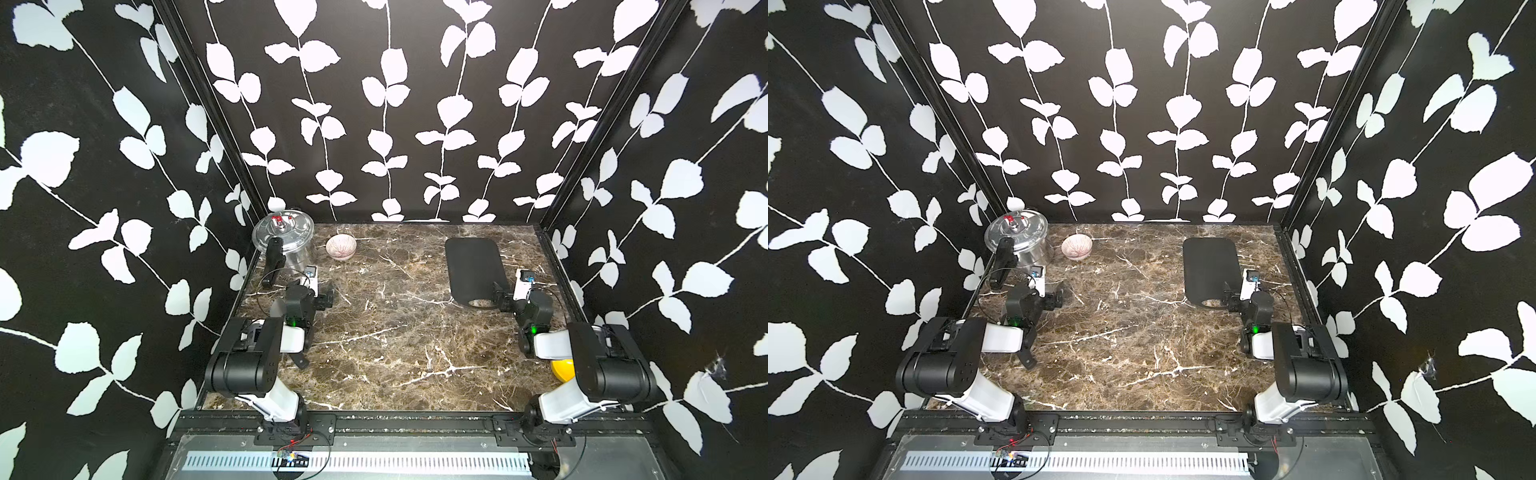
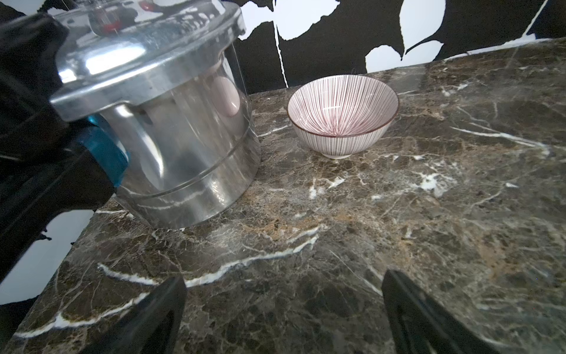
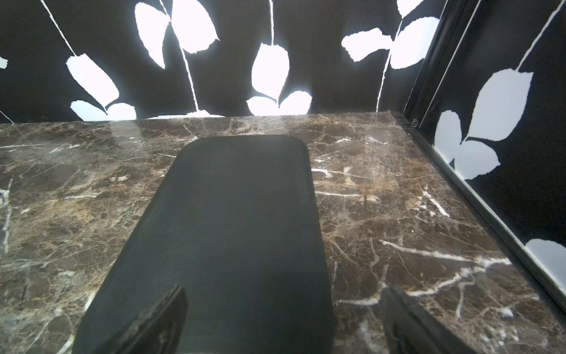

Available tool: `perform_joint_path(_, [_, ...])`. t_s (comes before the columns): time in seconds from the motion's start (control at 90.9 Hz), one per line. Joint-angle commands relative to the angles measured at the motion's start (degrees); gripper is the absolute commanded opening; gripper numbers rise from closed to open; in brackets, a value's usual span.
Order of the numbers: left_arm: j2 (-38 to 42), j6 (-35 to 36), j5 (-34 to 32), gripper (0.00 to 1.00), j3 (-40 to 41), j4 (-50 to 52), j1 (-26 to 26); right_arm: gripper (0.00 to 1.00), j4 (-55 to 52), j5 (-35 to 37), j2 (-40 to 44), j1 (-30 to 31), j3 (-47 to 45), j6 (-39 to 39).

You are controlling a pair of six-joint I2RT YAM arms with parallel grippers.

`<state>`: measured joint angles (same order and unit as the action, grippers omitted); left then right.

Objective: Align the knife with the edge of the cutting board
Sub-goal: Move the work surface to the center of the board.

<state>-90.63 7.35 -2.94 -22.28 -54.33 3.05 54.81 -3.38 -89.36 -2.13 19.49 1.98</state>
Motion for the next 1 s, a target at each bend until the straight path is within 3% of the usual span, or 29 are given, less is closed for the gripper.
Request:
perform_joint_path(0.0, [0.4,0.0,0.4,0.98,-0.3,-0.2,-0.3,0.99,1.8,0.2,0.5,0.1,0.6,-0.2])
perform_joint_path(0.572, [0.4,-0.2,0.4,0.99,-0.5,0.1,-0.3,0.99,0.4,1.1,0.5,0.1,1.4,0.1])
perform_joint_path(0.671, [3.3,-0.4,-1.1,0.99,-0.4,1.9,-0.2,0.99,1.0,5.2,3.2,0.3,-0.3,1.1])
perform_joint_path(0.77, [11.9,-1.1,-2.6,0.98,-2.9,14.5,-0.3,0.99,-5.7,9.2,11.2,1.4,-0.3,0.9])
perform_joint_path(0.836, [17.4,-5.1,-6.0,0.98,-6.8,25.1,-0.2,0.99,-12.0,10.3,16.5,1.5,1.1,1.9])
perform_joint_path(0.913, [21.9,-12.1,-9.0,0.98,-12.1,38.8,-0.2,0.99,-26.8,14.6,23.4,1.5,5.7,11.1])
perform_joint_path(0.99, [25.3,-25.7,-13.1,0.98,-19.1,53.4,-0.3,0.99,-40.2,15.4,29.6,1.4,10.5,20.3])
